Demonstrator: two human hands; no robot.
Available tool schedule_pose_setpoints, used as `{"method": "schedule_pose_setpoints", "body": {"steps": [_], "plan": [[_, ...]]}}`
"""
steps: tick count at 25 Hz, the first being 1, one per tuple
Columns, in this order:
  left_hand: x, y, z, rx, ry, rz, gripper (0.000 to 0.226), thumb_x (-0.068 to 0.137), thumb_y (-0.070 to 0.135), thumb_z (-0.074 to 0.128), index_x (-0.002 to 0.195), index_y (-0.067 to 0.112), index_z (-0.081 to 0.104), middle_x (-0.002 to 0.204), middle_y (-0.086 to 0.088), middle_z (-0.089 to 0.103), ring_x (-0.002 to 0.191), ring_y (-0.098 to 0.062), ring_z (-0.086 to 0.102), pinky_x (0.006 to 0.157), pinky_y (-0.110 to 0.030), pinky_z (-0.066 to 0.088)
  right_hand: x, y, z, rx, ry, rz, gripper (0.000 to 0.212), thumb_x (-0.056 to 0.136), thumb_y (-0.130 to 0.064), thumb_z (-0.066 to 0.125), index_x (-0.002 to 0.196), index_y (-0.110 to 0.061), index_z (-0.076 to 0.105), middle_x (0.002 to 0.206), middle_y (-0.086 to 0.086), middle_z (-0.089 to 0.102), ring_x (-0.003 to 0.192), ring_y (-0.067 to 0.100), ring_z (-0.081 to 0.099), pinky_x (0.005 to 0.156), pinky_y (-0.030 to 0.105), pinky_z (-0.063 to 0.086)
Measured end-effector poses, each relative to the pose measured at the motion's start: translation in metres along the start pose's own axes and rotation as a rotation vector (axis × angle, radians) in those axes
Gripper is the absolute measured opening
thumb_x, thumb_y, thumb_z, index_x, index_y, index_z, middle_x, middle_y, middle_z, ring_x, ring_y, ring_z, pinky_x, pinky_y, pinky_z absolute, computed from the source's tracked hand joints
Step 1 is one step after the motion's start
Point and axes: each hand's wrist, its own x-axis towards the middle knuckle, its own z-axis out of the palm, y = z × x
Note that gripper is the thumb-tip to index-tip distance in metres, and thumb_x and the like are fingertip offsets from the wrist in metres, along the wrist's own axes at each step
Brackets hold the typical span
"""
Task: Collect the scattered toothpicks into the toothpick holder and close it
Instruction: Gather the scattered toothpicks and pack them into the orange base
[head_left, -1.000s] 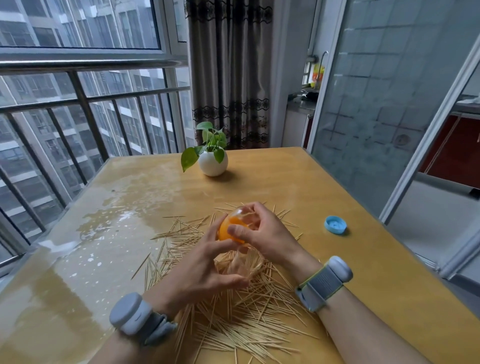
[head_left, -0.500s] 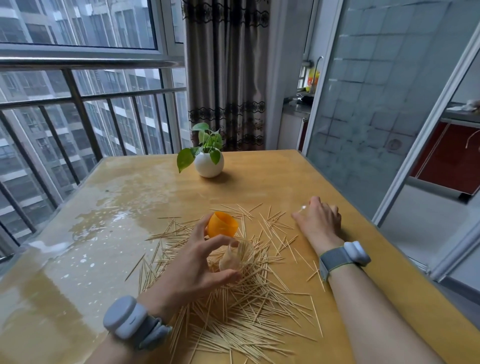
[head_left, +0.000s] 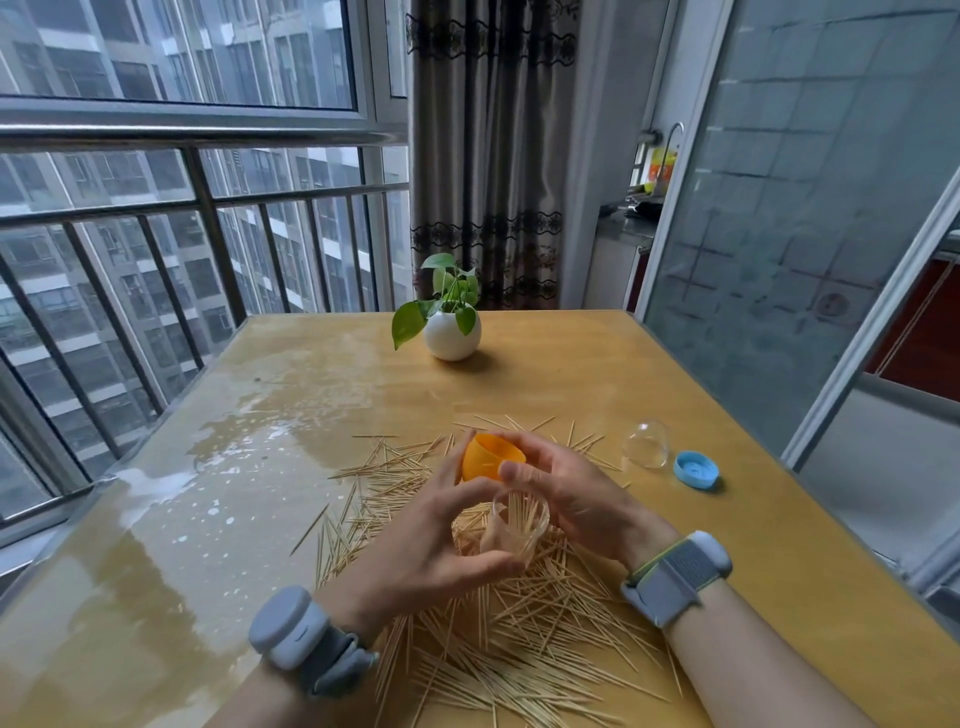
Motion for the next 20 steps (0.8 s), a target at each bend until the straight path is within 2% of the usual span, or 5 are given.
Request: {"method": "schedule_pose_setpoints", "body": {"steps": [4,8,11,16,20], "plan": [[-0.001,0.003,-0.005,-0.027,0.03,-0.068,0.049,0.075,0.063,0.07,0.12,0.051,0.055,0.166,0.009,0.001,0.152,-0.011,0.007,0.119,-0.04,0.015,0.004,0.004,-0.014,-0.188,0.147,-0.093,0.072,0.063,-0.054,0.084,0.124,-0.027,0.058,0.114,0.003,0.067,0.102,0.024,0.067,0.086,0.04,0.057],[-0.002,-0.009,-0.018,0.103,0.266,-0.119,0.048,0.078,0.05,0.066,0.122,0.031,0.059,0.115,0.012,0.068,0.106,0.0,0.061,0.091,-0.032,0.054,0.001,-0.001,-0.033,-0.773,0.23,-0.172,0.062,0.075,-0.042,0.08,0.127,-0.035,0.047,0.119,-0.006,0.054,0.105,0.017,0.058,0.078,0.024,0.053],[-0.003,-0.007,-0.021,0.197,0.27,-0.101,0.055,0.077,0.052,0.06,0.127,0.031,0.058,0.101,0.015,0.061,0.094,0.002,0.056,0.08,-0.023,0.048,0.003,0.005,-0.02,-0.95,0.14,-0.238,0.066,0.076,-0.039,0.079,0.133,-0.033,0.046,0.12,-0.008,0.048,0.106,0.015,0.053,0.084,0.026,0.053],[-0.004,-0.007,-0.026,0.319,0.158,-0.05,0.066,0.084,0.041,0.068,0.142,0.036,0.039,0.114,0.01,0.053,0.097,-0.006,0.057,0.082,-0.025,0.05,0.007,0.013,-0.01,-0.992,0.092,-0.27,0.07,0.074,-0.047,0.076,0.135,-0.034,0.044,0.122,-0.01,0.048,0.108,0.012,0.052,0.091,0.032,0.052],[-0.001,0.0,-0.03,0.4,0.157,0.045,0.057,0.084,0.026,0.075,0.127,0.031,0.039,0.127,0.008,0.053,0.109,-0.006,0.048,0.09,-0.023,0.045,0.006,0.017,0.001,-0.982,0.106,-0.305,0.066,0.074,-0.048,0.076,0.131,-0.033,0.047,0.119,-0.011,0.051,0.104,0.009,0.052,0.09,0.028,0.05]]}}
